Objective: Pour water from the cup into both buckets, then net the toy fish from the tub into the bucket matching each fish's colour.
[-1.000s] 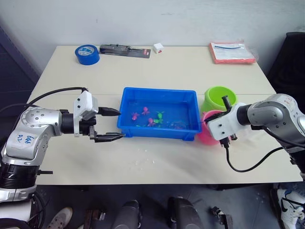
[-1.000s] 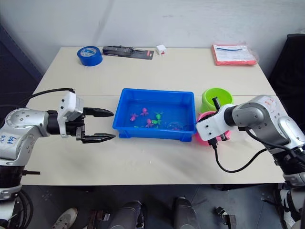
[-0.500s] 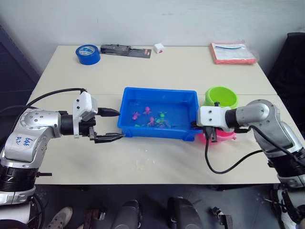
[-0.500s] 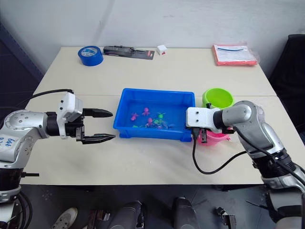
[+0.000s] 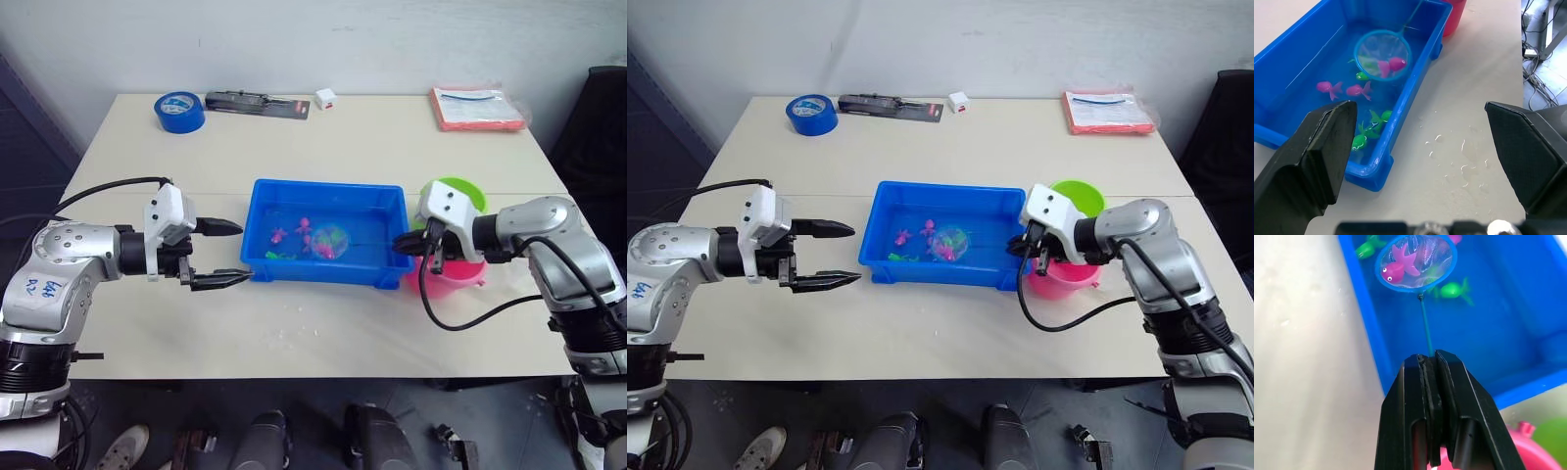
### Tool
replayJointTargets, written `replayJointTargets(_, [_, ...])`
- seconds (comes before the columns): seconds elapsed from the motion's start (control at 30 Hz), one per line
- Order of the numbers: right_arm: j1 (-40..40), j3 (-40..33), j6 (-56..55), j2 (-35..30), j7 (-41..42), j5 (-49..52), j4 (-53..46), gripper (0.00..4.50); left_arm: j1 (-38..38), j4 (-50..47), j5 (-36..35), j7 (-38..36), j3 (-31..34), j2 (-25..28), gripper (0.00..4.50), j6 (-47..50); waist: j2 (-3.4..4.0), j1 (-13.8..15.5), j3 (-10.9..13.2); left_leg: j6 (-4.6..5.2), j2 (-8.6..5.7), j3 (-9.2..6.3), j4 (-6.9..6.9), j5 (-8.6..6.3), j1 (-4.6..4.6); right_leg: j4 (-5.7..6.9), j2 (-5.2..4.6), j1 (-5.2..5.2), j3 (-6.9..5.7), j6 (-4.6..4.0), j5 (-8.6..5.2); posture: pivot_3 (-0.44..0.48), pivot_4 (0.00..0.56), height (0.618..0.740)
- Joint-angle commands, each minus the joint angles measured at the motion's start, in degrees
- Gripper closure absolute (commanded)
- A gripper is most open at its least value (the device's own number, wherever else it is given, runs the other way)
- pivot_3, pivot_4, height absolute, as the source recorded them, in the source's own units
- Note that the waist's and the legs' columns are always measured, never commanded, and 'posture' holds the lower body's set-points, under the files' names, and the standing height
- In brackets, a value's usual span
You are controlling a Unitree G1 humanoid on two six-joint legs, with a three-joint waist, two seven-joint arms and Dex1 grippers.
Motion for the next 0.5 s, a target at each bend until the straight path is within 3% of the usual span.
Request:
replayJointTargets(0.03, [-0.8, -2.4, 1.0, -1.3, -0.8, 2.0, -1.6, 3.70, -1.3, 0.2, -0.6, -0.4, 0.7, 0.0, 0.00, -1.1, 0.00, 0.0, 0.0, 0.00, 0.00, 0.00, 0.00, 0.00, 0.00, 0.00, 0.00, 0.00, 0.00, 0.00, 0.00, 0.000, 0.150, 0.737])
replayJointTargets(0.2, [1.0, -5.2, 3.6, -2.1, -2.9, 4.5, -3.7, 3.70, -3.2, 2.0, -0.1, -0.1, 0.2, -1.7, 0.00, -2.6, 0.00, 0.1, 0.0, 0.00, -0.01, 0.00, 0.00, 0.00, -0.01, 0.00, 0.00, 0.00, 0.00, 0.00, 0.00, 0.000, 0.150, 0.737])
replayJointTargets(0.5, [8.2, -19.2, 11.6, -9.4, -5.8, 11.8, -10.6, 3.70, -9.8, 8.8, -0.2, -0.5, -0.9, -5.9, 0.00, -4.3, 0.00, 0.5, 0.0, 0.01, -0.05, -0.01, 0.01, 0.00, -0.04, -0.01, -0.02, 0.00, -0.04, 0.00, 0.00, 0.000, 0.150, 0.737])
